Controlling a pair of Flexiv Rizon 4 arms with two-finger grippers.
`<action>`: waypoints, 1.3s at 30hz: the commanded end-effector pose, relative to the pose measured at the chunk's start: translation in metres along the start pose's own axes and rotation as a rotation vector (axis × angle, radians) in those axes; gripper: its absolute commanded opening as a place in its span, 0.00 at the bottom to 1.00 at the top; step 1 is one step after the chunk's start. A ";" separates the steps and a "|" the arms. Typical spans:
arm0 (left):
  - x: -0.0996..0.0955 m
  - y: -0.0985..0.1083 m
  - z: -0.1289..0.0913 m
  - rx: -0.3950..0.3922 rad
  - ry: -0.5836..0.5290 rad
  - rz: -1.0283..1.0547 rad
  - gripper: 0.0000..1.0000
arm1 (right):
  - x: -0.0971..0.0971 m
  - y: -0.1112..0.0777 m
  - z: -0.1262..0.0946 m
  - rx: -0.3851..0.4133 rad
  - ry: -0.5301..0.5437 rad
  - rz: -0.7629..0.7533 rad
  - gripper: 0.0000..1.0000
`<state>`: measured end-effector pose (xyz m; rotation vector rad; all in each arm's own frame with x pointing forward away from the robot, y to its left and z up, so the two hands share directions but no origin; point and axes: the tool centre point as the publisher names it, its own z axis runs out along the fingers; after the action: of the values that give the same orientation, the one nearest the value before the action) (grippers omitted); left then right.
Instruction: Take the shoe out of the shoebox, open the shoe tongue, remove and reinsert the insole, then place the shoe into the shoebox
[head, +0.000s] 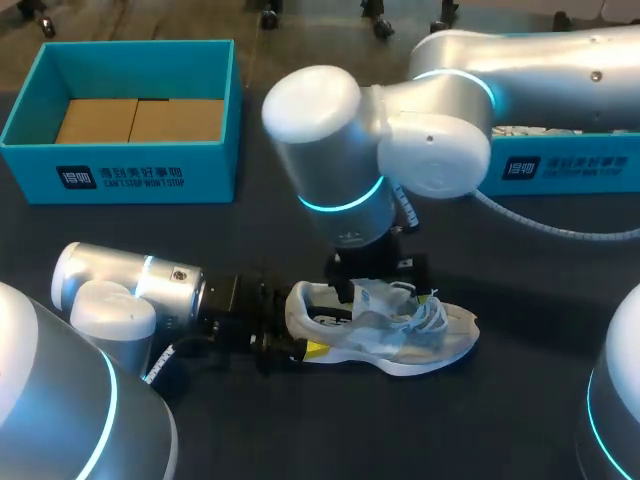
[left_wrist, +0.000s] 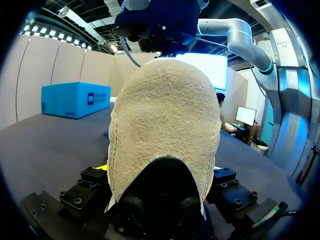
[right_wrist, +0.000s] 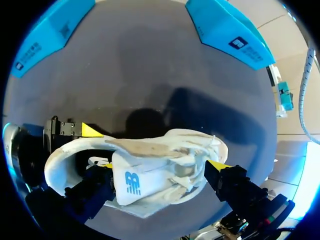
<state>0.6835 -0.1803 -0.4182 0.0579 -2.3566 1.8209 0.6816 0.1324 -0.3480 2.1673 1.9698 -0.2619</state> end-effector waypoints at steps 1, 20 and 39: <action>0.000 0.000 0.000 -0.003 -0.001 -0.001 0.00 | -0.014 -0.003 -0.005 0.008 0.080 0.267 1.00; 0.000 0.000 0.000 -0.003 -0.001 -0.001 0.00 | -0.009 -0.004 -0.008 0.104 0.206 0.244 0.76; 0.000 0.000 0.000 -0.003 -0.001 -0.001 0.00 | -0.008 -0.003 -0.023 0.156 0.260 0.193 0.38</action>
<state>0.6835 -0.1803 -0.4182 0.0582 -2.3567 1.8208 0.6786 0.1314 -0.3241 2.5921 1.8949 -0.1210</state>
